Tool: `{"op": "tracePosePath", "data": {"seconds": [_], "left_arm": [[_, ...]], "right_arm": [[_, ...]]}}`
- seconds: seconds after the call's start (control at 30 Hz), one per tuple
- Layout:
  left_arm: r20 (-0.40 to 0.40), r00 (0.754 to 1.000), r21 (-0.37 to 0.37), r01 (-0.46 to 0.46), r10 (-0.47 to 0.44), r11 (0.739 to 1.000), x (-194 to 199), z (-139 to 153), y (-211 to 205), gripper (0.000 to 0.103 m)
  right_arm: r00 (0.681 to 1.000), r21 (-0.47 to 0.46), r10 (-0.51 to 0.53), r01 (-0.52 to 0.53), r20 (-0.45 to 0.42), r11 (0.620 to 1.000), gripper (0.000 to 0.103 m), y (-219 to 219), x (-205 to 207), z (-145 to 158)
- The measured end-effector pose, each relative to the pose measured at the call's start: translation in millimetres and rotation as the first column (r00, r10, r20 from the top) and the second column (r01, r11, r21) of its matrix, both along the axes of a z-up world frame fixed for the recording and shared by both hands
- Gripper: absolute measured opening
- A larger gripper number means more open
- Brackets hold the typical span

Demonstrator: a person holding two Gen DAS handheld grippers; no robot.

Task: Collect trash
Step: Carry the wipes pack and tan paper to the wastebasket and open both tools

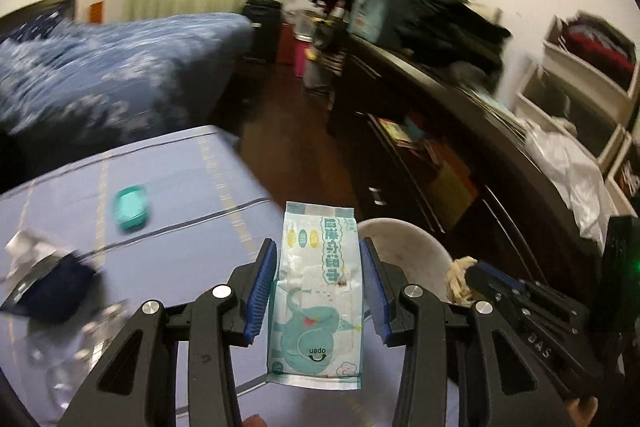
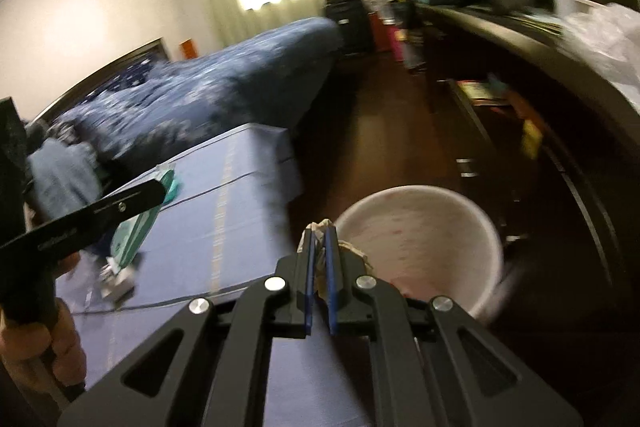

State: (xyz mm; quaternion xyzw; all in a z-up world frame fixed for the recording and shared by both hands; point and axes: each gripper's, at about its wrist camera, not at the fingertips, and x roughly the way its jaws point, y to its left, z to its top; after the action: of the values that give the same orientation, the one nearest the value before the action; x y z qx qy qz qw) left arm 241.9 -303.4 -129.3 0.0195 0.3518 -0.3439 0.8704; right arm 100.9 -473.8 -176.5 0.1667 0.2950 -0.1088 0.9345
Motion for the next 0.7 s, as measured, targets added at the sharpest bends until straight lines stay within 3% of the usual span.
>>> {"op": "tracePosePath", "data": {"seconds": [0.23,0.5,0.57,0.63,0.7], "left_arm": [[-0.036,0.994,0.028,0.105,-0.104,0.994,2.4,-14.0,-62.9,0.043],[-0.128,0.983,0.101,0.147,-0.133,0.984,18.4,-51.9,-121.2,0.044],[-0.161,0.978,0.109,0.149,-0.130,0.983,23.5,-62.6,-129.9,0.050],[-0.164,0.978,0.111,0.144,-0.125,0.983,25.1,-66.2,-133.2,0.077],[-0.161,0.979,0.097,0.138,-0.122,0.986,26.2,-67.1,-133.0,0.080]], "right_arm": [[0.995,0.001,-0.098,0.098,-0.022,0.995,0.007,-52.2,1.7,-16.6],[0.991,0.056,-0.113,0.117,-0.073,0.992,0.010,-91.3,27.7,-50.6],[0.988,0.055,-0.123,0.129,-0.088,0.990,0.012,-97.0,31.8,-60.1],[0.986,0.060,-0.132,0.138,-0.102,0.989,0.017,-100.5,33.5,-67.4],[0.984,0.062,-0.140,0.147,-0.106,0.987,0.021,-102.8,32.3,-70.3]]}}
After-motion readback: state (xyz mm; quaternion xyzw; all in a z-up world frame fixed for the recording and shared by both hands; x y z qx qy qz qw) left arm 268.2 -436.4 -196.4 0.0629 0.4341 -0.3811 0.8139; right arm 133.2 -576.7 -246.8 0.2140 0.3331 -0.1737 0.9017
